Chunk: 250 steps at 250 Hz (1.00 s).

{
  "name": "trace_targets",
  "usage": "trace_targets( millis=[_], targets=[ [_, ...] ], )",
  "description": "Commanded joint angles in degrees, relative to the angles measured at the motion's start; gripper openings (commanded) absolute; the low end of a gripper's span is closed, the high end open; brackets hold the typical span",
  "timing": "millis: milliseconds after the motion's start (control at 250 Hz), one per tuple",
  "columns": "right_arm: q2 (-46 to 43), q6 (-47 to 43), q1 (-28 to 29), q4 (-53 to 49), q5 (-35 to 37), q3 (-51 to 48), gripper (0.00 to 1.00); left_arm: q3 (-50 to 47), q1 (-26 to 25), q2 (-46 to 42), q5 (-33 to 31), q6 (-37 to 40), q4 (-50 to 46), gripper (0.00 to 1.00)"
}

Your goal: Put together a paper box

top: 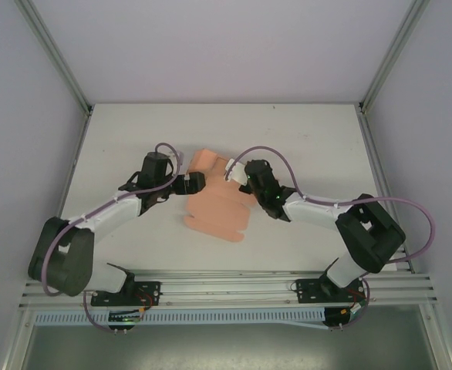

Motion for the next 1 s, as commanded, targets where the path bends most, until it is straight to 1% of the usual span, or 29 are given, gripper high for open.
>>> trace_targets(
  millis=[0,136,192,284,372,424,492,632,747,819,859,879,955,995],
  targets=[
    [1.64,-6.24,-1.5,1.84,0.69,2.97,0.0,1.39,0.58,-3.15,-7.72,3.83,-6.64,0.98],
    [3.73,-14.26,-1.44,4.07,2.34,4.63,0.0,1.97,2.07,-5.28,-8.43,4.69,-6.76,0.98],
    [4.3,-15.76,-1.24,4.16,2.27,5.52,0.0,2.83,3.01,-4.91,-8.45,4.95,-6.63,0.98],
    [4.74,-17.38,-0.82,4.35,1.58,5.73,0.0,5.05,4.94,-2.92,-6.45,6.24,-5.91,0.99],
    [5.59,-21.0,-0.15,8.52,1.86,4.5,0.0,7.7,6.29,-0.22,-3.48,9.44,-4.54,0.99],
    [6.53,-23.46,0.25,11.89,2.66,3.95,0.0,9.25,6.52,1.23,-1.11,12.44,-4.09,0.98],
    [7.85,-26.66,0.66,14.84,4.2,3.78,0.0,11.27,6.51,3.24,0.25,14.25,-4.24,0.99],
    [10.57,-32.59,0.79,22.55,5.88,3.26,0.0,14.85,6.66,6.74,0.51,14.69,-5.74,0.98],
    [11.86,-33.22,0.94,23.7,6.48,4.03,0.0,16.3,6.79,9.17,3.01,16.21,-4.27,0.99],
    [12.11,-32.18,1.31,24.02,6.27,3.43,0.0,17.63,6.85,11.8,4.08,18.78,-4.56,0.93],
    [12.08,-31.72,1.58,24.11,5.84,2.66,0.0,18.18,7.03,13.57,4.32,19.66,-5.56,0.86],
    [12.02,-31.53,1.73,24.08,5.71,2.25,0.0,20.05,7.12,14.46,4.59,20.15,-6.16,0.83],
    [12.47,-30.41,1.87,24.16,6.18,1.63,0.0,22.21,7.32,17.3,7.07,22.71,-7.27,0.75],
    [13.05,-29.84,1.86,24.38,7.13,1.81,0.0,22.97,7.32,18.42,9.36,24.63,-7.7,0.72]
  ],
)
